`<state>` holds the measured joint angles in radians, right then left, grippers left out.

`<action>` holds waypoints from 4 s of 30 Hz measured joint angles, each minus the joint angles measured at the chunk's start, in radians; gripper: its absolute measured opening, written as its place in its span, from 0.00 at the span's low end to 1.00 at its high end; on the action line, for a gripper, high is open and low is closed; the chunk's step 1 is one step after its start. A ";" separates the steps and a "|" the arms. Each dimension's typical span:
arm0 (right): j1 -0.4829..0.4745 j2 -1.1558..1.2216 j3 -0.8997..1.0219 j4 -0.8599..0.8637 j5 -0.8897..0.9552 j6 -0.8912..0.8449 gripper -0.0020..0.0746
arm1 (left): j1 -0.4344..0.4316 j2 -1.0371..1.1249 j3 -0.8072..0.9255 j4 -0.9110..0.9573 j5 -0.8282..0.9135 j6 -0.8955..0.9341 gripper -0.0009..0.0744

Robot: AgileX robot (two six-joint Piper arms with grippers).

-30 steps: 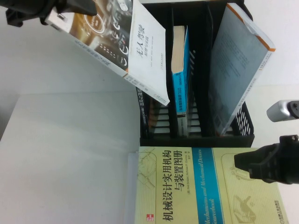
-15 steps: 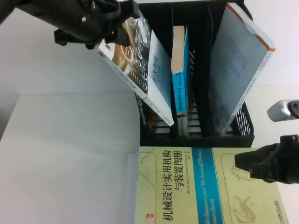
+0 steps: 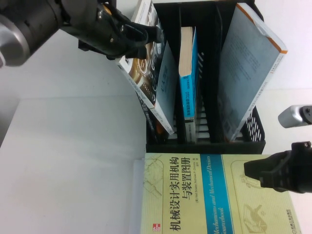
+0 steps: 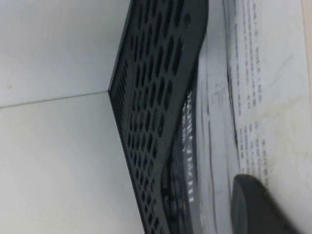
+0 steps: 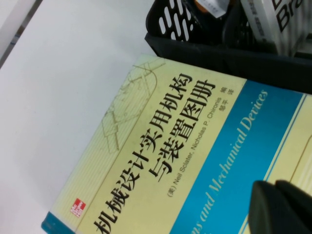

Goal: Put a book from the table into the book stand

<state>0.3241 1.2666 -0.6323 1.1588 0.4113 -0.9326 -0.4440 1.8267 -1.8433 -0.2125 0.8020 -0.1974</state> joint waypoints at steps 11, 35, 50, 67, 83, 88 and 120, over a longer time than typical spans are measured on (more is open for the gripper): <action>0.000 0.000 0.000 0.000 0.008 0.000 0.02 | -0.028 0.012 -0.006 0.010 -0.093 0.080 0.52; 0.000 -0.222 -0.015 -0.691 0.582 0.389 0.02 | -0.028 -0.443 -0.009 0.347 0.437 0.158 0.02; 0.000 -0.520 -0.061 -1.355 0.356 1.050 0.02 | -0.026 -1.071 0.656 0.344 0.103 0.007 0.01; 0.000 -0.936 0.334 -1.206 0.150 1.059 0.02 | -0.026 -1.327 1.265 0.281 -0.416 0.005 0.01; 0.000 -0.940 0.403 -1.192 0.161 1.059 0.02 | 0.274 -1.497 1.357 0.231 -0.378 0.003 0.01; 0.000 -0.940 0.403 -1.192 0.161 1.059 0.02 | 0.372 -1.593 1.438 0.230 -0.380 0.001 0.01; 0.000 -0.940 0.403 -1.190 0.161 1.059 0.02 | 0.194 -1.837 1.862 0.222 -0.489 0.038 0.01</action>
<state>0.3241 0.3264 -0.2290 -0.0312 0.5726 0.1266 -0.2495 -0.0103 0.0190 0.0092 0.3127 -0.1590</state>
